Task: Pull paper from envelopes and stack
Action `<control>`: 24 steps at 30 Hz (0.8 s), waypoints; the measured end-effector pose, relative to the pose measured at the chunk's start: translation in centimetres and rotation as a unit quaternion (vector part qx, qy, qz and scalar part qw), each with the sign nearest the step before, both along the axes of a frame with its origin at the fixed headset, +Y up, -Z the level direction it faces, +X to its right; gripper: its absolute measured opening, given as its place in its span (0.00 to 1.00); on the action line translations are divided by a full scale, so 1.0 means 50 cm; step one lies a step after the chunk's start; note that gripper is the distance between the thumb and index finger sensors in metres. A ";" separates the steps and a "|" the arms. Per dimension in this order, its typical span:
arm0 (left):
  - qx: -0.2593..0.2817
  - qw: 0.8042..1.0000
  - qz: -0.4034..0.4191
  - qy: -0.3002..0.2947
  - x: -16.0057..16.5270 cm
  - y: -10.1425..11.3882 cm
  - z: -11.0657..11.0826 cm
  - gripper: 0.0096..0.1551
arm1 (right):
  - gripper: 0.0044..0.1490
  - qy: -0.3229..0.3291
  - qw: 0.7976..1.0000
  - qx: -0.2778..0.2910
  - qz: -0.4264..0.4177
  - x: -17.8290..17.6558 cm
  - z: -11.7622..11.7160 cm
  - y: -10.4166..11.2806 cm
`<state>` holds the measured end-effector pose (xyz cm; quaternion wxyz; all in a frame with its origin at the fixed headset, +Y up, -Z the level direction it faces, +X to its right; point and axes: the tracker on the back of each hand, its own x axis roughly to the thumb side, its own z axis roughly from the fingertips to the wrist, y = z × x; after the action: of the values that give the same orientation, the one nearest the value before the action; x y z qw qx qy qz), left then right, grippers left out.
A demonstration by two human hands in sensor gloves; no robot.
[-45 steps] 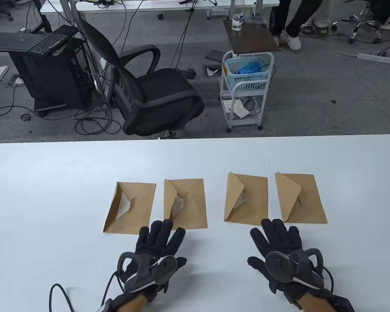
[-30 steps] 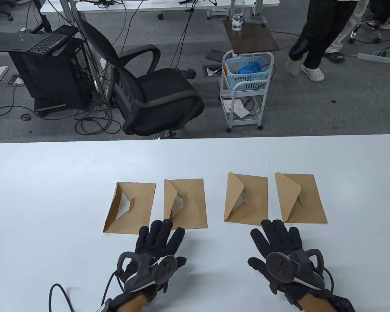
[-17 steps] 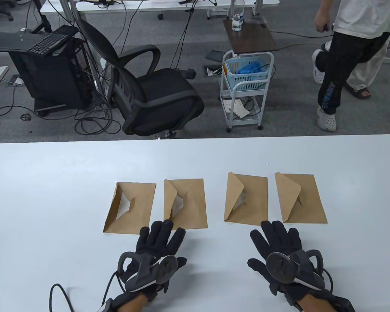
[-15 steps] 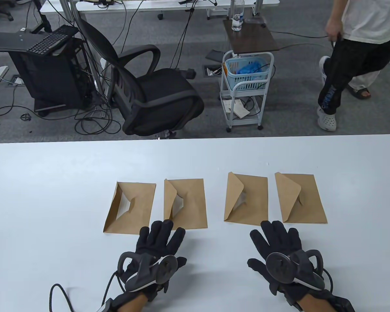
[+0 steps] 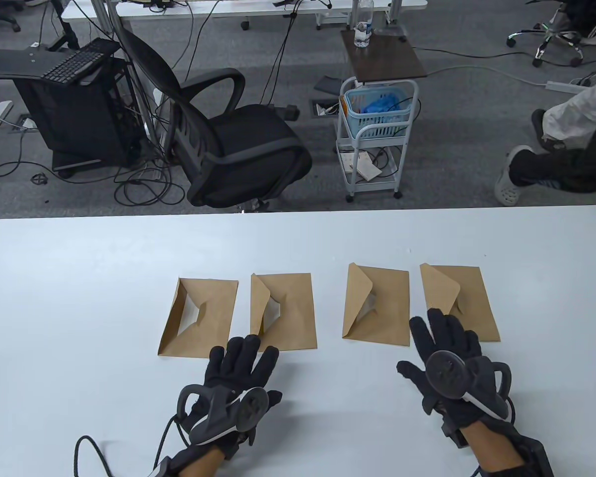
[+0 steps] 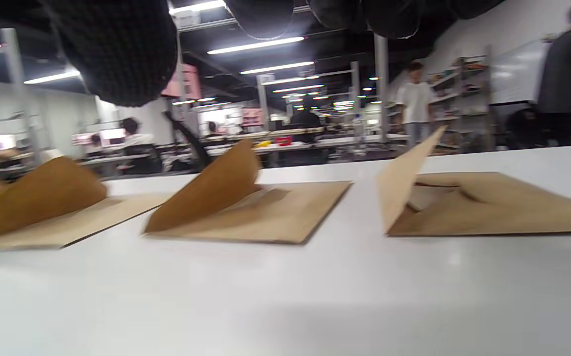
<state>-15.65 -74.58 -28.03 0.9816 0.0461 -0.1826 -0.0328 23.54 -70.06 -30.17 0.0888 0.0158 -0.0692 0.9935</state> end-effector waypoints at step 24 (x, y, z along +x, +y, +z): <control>-0.004 1.000 -0.002 0.000 0.001 0.000 0.001 0.46 | 0.59 -0.350 0.919 -0.180 -0.026 0.200 -0.231 -0.097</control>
<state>-15.61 -74.57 -27.97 0.9816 0.0419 -0.1830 -0.0341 33.54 -74.90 -41.74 0.0859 -0.3513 0.0835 0.9286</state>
